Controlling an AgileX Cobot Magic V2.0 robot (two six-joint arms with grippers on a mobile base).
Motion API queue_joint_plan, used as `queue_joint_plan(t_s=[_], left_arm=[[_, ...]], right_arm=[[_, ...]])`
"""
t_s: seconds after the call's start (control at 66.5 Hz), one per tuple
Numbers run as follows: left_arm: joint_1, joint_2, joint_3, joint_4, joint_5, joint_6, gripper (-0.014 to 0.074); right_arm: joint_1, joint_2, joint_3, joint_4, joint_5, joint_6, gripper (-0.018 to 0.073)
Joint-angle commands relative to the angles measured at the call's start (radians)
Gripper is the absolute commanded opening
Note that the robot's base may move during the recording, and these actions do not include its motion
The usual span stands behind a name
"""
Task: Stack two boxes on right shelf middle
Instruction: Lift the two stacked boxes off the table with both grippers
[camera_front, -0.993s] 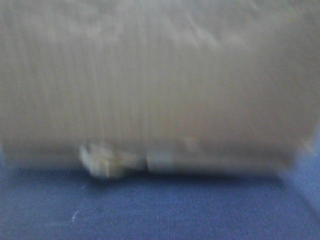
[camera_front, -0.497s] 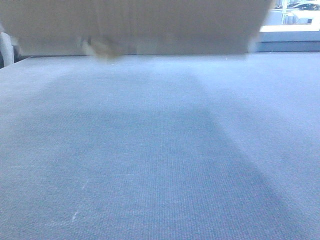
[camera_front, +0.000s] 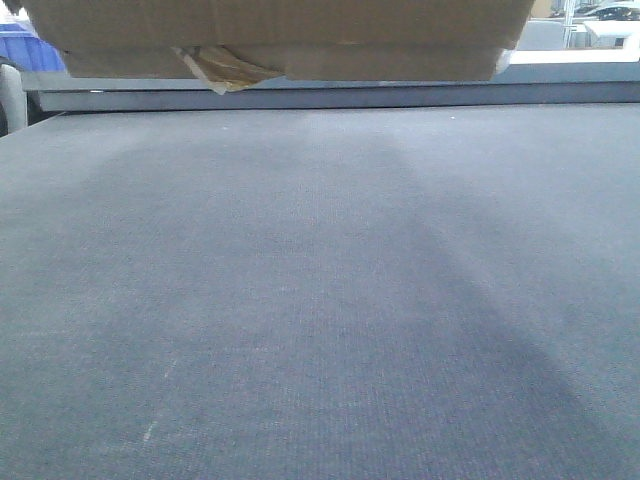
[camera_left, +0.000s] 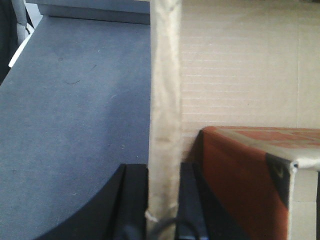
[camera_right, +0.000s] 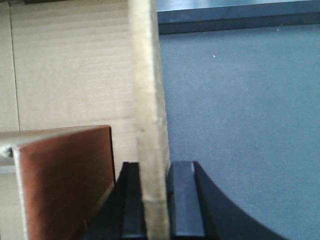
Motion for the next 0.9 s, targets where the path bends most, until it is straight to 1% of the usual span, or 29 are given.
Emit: queue_joint_plan(t_s=[0.0, 0.888], left_arm=[[-0.006, -0.015, -0.009, 0.026, -0.034, -0.012, -0.0111], [-0.006, -0.015, -0.009, 0.032, -0.036, -0.012, -0.0111]], right_arm=[[-0.001, -0.009, -0.013, -0.038, -0.051, 0.013, -0.0154], [-0.001, -0.009, -0.013, -0.038, -0.072, 0.011, -0.0154]])
